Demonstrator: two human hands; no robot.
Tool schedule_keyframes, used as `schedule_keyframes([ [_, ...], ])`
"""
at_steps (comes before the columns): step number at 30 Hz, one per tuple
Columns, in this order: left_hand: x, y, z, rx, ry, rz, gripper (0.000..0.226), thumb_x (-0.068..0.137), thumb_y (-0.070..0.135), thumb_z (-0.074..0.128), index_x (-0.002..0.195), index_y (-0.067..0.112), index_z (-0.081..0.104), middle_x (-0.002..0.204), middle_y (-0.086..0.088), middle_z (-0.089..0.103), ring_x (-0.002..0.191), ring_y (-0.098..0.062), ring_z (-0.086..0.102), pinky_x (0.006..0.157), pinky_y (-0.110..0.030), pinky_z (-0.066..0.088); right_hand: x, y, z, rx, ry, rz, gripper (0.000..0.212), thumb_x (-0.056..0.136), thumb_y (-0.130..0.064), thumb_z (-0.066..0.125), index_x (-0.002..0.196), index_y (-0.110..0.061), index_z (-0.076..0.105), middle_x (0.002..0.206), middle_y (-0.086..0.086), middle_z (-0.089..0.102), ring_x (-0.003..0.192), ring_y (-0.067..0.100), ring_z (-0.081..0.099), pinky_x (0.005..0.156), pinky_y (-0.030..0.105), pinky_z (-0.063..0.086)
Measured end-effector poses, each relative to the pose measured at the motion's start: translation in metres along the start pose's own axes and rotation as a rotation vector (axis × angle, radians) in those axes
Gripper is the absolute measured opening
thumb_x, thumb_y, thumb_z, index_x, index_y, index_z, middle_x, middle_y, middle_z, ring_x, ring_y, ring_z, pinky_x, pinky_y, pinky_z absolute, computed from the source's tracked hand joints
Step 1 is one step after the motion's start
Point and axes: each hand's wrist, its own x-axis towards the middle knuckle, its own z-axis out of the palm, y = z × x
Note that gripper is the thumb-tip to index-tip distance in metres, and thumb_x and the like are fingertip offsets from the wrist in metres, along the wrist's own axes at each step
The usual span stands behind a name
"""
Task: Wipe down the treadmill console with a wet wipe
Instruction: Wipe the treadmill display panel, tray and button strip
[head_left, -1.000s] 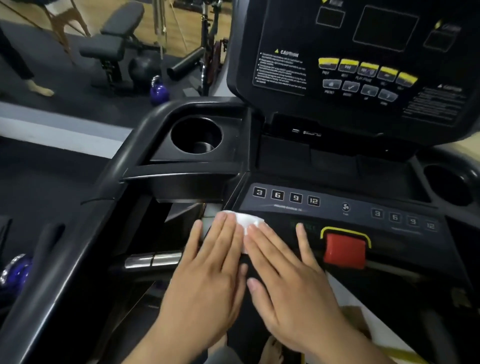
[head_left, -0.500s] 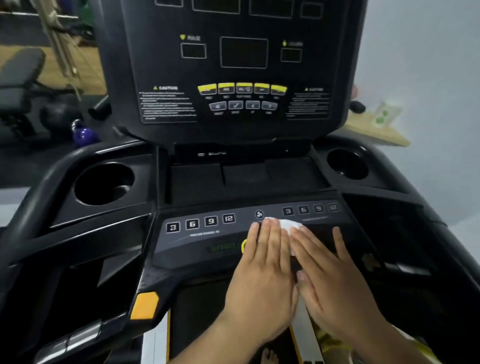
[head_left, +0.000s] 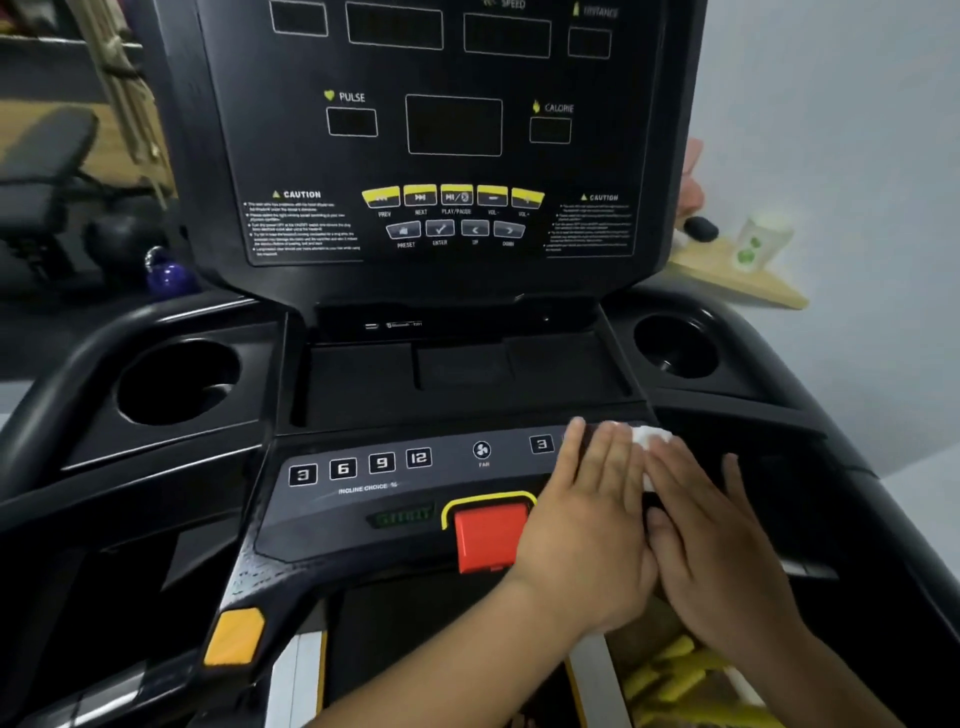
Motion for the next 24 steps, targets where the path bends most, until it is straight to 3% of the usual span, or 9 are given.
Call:
schedule_keyframes([
  [5, -0.020, -0.037, -0.011, -0.026, -0.009, -0.133, 0.064, 0.102, 0.041, 0.013, 0.152, 0.000, 0.012, 0.160, -0.020, 0.012, 0.150, -0.031, 0.002, 0.118, -0.051, -0.011, 0.034, -0.038, 0.005, -0.020, -0.026, -0.113, 0.053, 0.099, -0.030, 0.022, 0.146, -0.011, 0.036, 0.154, 0.002, 0.033, 0.146, 0.009, 0.020, 0.120, 0.043, 0.006],
  [13, -0.113, -0.112, -0.029, -0.065, 0.014, -0.431, 0.065, 0.100, 0.042, 0.020, 0.150, 0.002, 0.026, 0.157, -0.018, 0.028, 0.149, -0.028, 0.017, 0.121, -0.051, 0.005, 0.070, -0.154, 0.024, 0.018, -0.110, -0.412, 0.053, 0.100, -0.034, 0.020, 0.146, -0.014, 0.037, 0.155, 0.000, 0.032, 0.146, 0.009, 0.017, 0.120, 0.045, 0.004],
  [16, -0.141, -0.137, -0.036, -0.167, 0.069, -0.528, 0.064, 0.099, 0.041, 0.021, 0.152, 0.006, 0.024, 0.159, -0.013, 0.025, 0.150, -0.022, 0.014, 0.123, -0.042, 0.006, 0.083, -0.197, 0.031, 0.030, -0.146, -0.483, 0.056, 0.099, -0.036, 0.015, 0.147, -0.014, 0.034, 0.156, -0.001, 0.031, 0.147, 0.009, 0.015, 0.121, 0.045, 0.002],
  [20, -0.172, -0.159, -0.039, -0.470, 0.194, -0.614, 0.059, 0.097, 0.034, 0.037, 0.153, 0.018, 0.028, 0.156, 0.002, 0.036, 0.145, -0.008, 0.026, 0.121, -0.032, 0.018, 0.093, -0.239, 0.036, 0.024, -0.204, -0.546, 0.060, 0.098, -0.039, 0.012, 0.149, -0.014, 0.033, 0.158, 0.000, 0.029, 0.148, 0.009, 0.012, 0.121, 0.048, 0.002],
  [24, -0.222, -0.144, -0.036, -0.677, 0.195, -0.621, 0.041, 0.092, 0.035, 0.048, 0.133, 0.031, 0.047, 0.125, 0.014, 0.062, 0.118, -0.001, 0.054, 0.111, -0.028, 0.033, 0.058, -0.259, 0.030, -0.028, -0.272, -0.674, 0.058, 0.101, -0.043, 0.016, 0.145, -0.016, 0.041, 0.154, 0.000, 0.036, 0.148, 0.013, 0.015, 0.119, 0.052, 0.007],
])
